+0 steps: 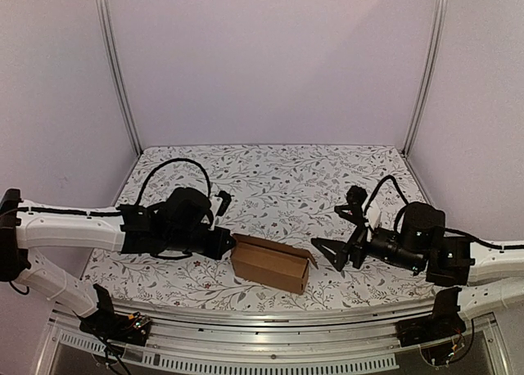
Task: Fold the paper box
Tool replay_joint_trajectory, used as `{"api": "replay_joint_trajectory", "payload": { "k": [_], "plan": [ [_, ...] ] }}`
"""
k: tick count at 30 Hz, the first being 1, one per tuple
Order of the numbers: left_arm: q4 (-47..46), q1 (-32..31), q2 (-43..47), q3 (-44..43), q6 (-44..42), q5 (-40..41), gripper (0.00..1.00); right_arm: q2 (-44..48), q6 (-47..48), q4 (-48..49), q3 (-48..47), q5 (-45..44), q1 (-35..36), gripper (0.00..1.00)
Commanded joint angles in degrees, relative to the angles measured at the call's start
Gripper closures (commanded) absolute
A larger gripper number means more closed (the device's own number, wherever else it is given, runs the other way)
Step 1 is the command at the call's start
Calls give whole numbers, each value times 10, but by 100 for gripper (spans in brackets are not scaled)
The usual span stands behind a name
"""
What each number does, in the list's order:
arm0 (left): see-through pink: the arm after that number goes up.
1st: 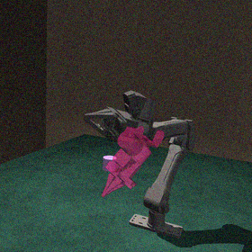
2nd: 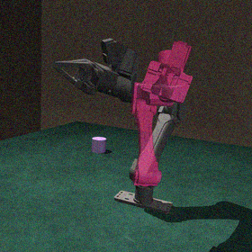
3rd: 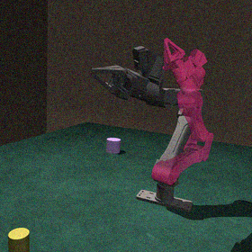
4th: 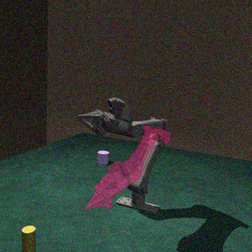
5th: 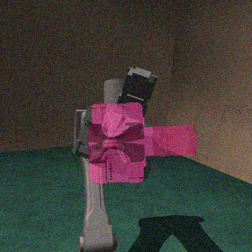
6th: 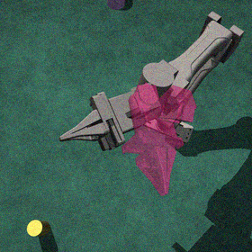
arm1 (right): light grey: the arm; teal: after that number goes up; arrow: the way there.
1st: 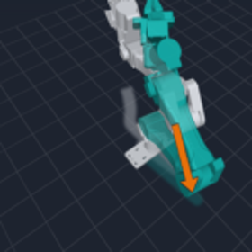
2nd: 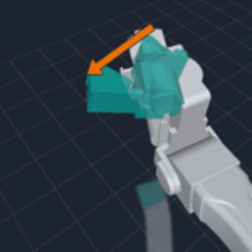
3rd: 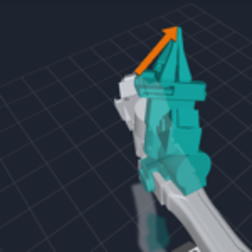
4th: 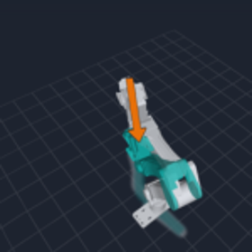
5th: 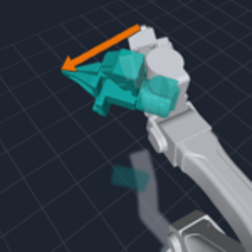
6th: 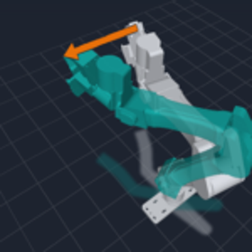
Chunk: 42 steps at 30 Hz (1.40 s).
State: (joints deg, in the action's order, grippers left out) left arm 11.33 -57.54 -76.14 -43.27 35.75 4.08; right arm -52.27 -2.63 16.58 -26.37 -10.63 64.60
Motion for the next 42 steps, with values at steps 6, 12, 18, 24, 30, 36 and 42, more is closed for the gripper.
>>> {"api": "replay_joint_trajectory", "payload": {
  "k": [6,12,18,24,30,36,42],
  "plan": [
    [75,-21,-25,-17,61,12,100,22,-94,-331,-100,15,0,4],
    [86,-31,-34,-28,78,24,100,-13,-146,-412,-151,3,1,17],
    [96,-41,-37,-37,84,40,100,-59,-192,-430,-174,-16,1,30],
    [105,-50,-44,-42,89,48,100,-105,-208,-428,-192,-8,2,41],
    [108,-53,-45,-44,93,54,100,-136,-214,-420,-207,6,6,52],
    [109,-54,-50,-46,93,53,100,-162,-219,-424,-218,7,12,58],
    [109,-54,-51,-46,95,53,100,-184,-220,-436,-229,-9,19,69]
  ]
}}
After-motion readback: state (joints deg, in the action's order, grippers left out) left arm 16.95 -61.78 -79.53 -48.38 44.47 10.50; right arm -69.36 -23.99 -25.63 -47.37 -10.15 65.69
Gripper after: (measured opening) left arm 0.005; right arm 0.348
